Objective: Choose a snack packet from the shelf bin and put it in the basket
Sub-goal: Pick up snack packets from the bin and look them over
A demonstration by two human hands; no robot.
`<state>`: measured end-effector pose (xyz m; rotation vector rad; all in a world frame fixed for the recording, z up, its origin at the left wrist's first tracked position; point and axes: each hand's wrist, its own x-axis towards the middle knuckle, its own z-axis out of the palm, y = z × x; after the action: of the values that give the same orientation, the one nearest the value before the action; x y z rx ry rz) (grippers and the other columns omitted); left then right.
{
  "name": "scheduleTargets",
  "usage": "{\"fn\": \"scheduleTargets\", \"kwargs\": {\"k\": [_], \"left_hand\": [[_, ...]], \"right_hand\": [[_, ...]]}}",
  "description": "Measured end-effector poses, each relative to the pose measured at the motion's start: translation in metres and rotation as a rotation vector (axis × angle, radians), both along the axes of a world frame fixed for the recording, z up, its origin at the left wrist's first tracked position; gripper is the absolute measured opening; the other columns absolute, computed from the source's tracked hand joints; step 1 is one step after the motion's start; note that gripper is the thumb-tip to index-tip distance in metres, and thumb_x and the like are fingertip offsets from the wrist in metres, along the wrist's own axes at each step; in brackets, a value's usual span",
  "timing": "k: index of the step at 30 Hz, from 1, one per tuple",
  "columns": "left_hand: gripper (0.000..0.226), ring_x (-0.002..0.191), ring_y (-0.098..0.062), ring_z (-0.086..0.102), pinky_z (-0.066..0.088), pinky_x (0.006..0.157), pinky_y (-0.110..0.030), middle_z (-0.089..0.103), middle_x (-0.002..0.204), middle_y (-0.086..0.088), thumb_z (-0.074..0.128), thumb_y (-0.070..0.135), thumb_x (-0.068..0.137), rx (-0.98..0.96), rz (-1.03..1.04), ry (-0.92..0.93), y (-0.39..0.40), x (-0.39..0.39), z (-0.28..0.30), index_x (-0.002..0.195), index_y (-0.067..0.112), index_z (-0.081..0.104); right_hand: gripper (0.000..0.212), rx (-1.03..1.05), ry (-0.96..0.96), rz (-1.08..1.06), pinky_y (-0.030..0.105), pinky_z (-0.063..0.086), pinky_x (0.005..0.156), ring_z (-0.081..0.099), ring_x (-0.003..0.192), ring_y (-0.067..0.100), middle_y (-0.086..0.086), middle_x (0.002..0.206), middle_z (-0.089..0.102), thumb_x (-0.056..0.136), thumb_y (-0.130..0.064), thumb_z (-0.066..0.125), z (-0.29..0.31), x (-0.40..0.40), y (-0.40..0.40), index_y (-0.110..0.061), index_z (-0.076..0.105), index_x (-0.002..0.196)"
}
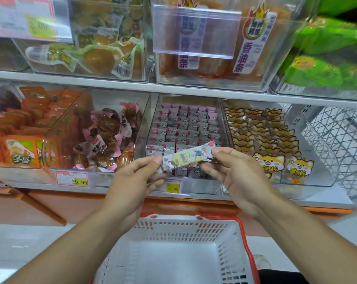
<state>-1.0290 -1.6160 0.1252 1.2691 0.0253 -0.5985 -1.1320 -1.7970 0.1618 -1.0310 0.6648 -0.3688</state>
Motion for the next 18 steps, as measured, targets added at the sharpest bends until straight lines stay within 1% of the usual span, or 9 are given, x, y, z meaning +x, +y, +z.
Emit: {"fn": "scheduleTargets", "kwargs": {"k": [2,5,7,8,10,12,15,17,18], "left_hand": [[0.023,0.072,-0.009,0.074,0.059,0.066,-0.019,0.075,0.087,-0.003,0.080,0.030,0.065,-0.036,0.008,0.064,0.0011,0.0030,-0.0009,0.086,0.023,0.083],[0.021,0.069,-0.010,0.074,0.059,0.064,-0.019,0.062,0.088,-0.012,0.080,0.025,0.065,-0.063,0.011,0.108,0.0009,0.0044,-0.0002,0.085,0.019,0.083],[0.023,0.068,-0.011,0.074,0.059,0.063,-0.020,0.061,0.085,-0.014,0.079,0.023,0.066,-0.068,0.011,0.124,0.0006,0.0054,-0.0014,0.087,0.016,0.083],[0.028,0.068,-0.011,0.074,0.059,0.063,-0.020,0.062,0.085,-0.014,0.079,0.023,0.066,-0.078,0.005,0.135,0.0001,0.0057,-0.0016,0.091,0.013,0.082],[0.038,0.068,-0.011,0.074,0.058,0.062,-0.020,0.071,0.085,-0.011,0.078,0.023,0.068,-0.101,-0.009,0.159,-0.0003,0.0064,-0.0008,0.103,0.009,0.078],[0.040,0.066,-0.010,0.073,0.058,0.060,-0.020,0.076,0.081,-0.009,0.077,0.022,0.068,-0.129,-0.014,0.188,-0.0004,0.0078,0.0008,0.106,0.008,0.075],[0.033,0.063,-0.009,0.070,0.057,0.058,-0.021,0.073,0.073,-0.006,0.076,0.020,0.070,-0.153,-0.014,0.206,0.0013,0.0099,0.0005,0.101,0.009,0.076],[0.018,0.062,-0.009,0.070,0.057,0.058,-0.021,0.071,0.069,-0.003,0.074,0.019,0.073,-0.155,-0.024,0.189,0.0018,0.0085,0.0002,0.088,0.014,0.081],[0.012,0.063,-0.009,0.070,0.057,0.058,-0.021,0.071,0.070,-0.003,0.074,0.017,0.076,-0.150,-0.023,0.176,0.0015,0.0072,0.0006,0.085,0.016,0.082]], "right_hand": [[0.010,0.005,0.011,0.029,0.024,0.061,0.068,0.077,0.078,0.022,0.013,0.090,0.078,0.099,-0.004,0.059,-0.0008,0.0006,-0.0014,-0.001,0.067,0.103],[0.008,-0.024,0.029,0.062,0.026,0.062,0.067,0.077,0.077,0.021,0.007,0.085,0.079,0.100,-0.007,0.059,-0.0004,0.0004,-0.0039,-0.004,0.067,0.102],[0.008,-0.047,0.056,0.087,0.028,0.063,0.067,0.076,0.078,0.020,0.004,0.086,0.079,0.100,-0.007,0.059,-0.0020,0.0002,-0.0058,-0.007,0.066,0.098],[0.008,-0.049,0.066,0.102,0.029,0.063,0.067,0.076,0.080,0.022,0.006,0.090,0.078,0.100,-0.007,0.058,-0.0029,0.0003,-0.0062,-0.009,0.066,0.099],[0.012,-0.042,0.052,0.158,0.033,0.062,0.071,0.075,0.089,0.028,0.013,0.109,0.075,0.098,-0.007,0.059,-0.0036,0.0001,-0.0070,-0.011,0.064,0.109],[0.033,-0.084,0.001,0.273,0.036,0.062,0.079,0.072,0.105,0.031,0.012,0.124,0.071,0.094,-0.009,0.065,-0.0031,-0.0009,-0.0084,-0.017,0.060,0.125],[0.055,-0.272,0.000,0.385,0.037,0.060,0.090,0.070,0.113,0.025,0.005,0.136,0.062,0.085,-0.007,0.077,-0.0039,-0.0038,-0.0072,-0.030,0.059,0.132],[0.051,-0.382,0.032,0.350,0.038,0.057,0.096,0.066,0.118,0.022,0.004,0.135,0.060,0.083,-0.006,0.080,-0.0053,-0.0041,-0.0035,-0.031,0.066,0.125],[0.046,-0.394,0.023,0.327,0.037,0.057,0.097,0.068,0.116,0.023,0.005,0.131,0.064,0.082,-0.005,0.079,-0.0061,-0.0035,-0.0021,-0.028,0.069,0.120]]}}
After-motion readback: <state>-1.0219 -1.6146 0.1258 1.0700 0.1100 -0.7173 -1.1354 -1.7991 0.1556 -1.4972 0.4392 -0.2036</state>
